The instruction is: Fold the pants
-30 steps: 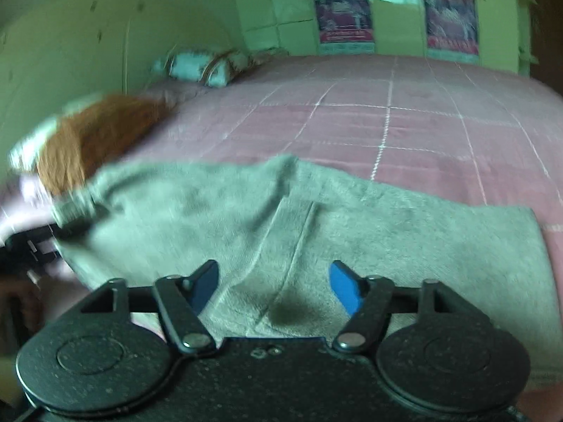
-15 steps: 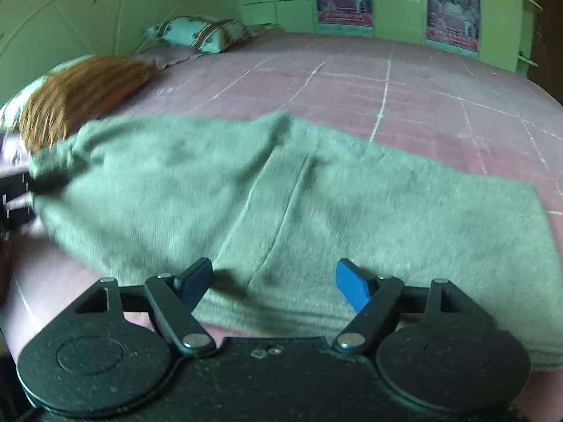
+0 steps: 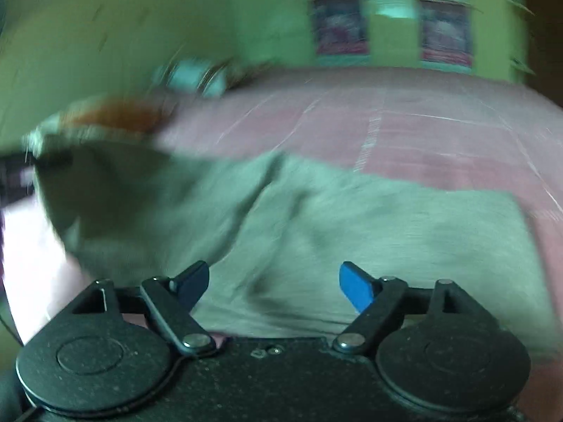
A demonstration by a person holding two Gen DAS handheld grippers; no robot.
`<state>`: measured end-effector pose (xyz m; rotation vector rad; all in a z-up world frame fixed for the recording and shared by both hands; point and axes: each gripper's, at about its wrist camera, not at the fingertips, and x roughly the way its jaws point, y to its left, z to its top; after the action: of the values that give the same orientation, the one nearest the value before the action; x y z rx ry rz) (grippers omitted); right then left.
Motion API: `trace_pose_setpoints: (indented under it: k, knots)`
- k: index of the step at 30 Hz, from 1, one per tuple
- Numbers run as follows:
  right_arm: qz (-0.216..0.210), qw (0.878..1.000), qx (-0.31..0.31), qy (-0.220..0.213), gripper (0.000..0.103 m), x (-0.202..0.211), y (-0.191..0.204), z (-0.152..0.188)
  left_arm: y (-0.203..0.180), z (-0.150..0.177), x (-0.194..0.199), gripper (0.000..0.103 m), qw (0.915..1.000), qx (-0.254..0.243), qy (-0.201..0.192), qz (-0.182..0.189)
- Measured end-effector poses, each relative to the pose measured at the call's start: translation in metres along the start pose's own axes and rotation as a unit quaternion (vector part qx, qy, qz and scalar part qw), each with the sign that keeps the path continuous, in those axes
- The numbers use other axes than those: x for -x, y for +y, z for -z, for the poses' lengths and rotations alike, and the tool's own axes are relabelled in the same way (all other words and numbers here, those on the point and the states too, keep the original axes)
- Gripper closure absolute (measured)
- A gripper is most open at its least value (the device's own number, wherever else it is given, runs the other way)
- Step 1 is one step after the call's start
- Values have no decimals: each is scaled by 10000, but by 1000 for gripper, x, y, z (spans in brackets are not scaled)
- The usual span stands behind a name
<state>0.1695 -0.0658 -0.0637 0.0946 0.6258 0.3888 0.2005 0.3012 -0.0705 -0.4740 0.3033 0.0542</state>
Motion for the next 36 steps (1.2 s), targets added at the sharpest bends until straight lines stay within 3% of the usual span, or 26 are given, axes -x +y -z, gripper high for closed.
trace_pose_setpoints:
  k: [2, 4, 9, 13, 18, 21, 22, 24, 25, 26, 27, 31, 36]
  knots:
    - [-96, 9971, -698, -273, 28, 21, -37, -1, -31, -3, 3, 70, 9994, -314, -92, 124]
    - [164, 9923, -1174, -358, 29, 36, -70, -1, -64, -5, 4, 70, 9978, -605, -161, 229]
    - [426, 9802, -1817, -655, 29, 72, -134, 5, -155, -3, -5, 70, 9881, -1400, -139, 615]
    - [470, 9696, -2247, -849, 29, 97, -171, 17, -224, 18, -22, 70, 9787, -1790, 167, 994]
    - [649, 9562, -2673, -999, 29, 116, -214, 33, -297, 77, -40, 70, 9634, -2147, 765, 1408]
    - [782, 9473, -2942, -1000, 28, 127, -239, 47, -329, 126, -46, 70, 9495, -2442, 1211, 1556]
    - [807, 9444, -3026, -1004, 28, 130, -248, 49, -337, 143, -46, 65, 9418, -2611, 1408, 1583]
    - [863, 9378, -3211, -997, 28, 135, -262, 57, -356, 179, -47, 45, 9111, -3382, 1855, 1454]
    - [863, 9347, -3296, -1013, 28, 137, -268, 60, -362, 188, -37, 28, 9052, -3593, 1754, 1442]
    - [868, 9329, -3343, -1025, 28, 138, -270, 61, -366, 191, -26, 4, 9054, -3594, 1670, 1526]
    - [876, 9311, -3384, -1037, 28, 138, -272, 63, -366, 191, -18, 0, 9073, -3467, 1695, 1668]
    - [754, 9279, -3491, -1073, 28, 131, -271, 61, -353, 172, 9, 0, 9188, -3298, 1440, 1621]
    - [-128, 9359, -3359, -1052, 35, 116, -242, 46, -311, 144, 50, 0, 9430, -2886, 1018, 1312]
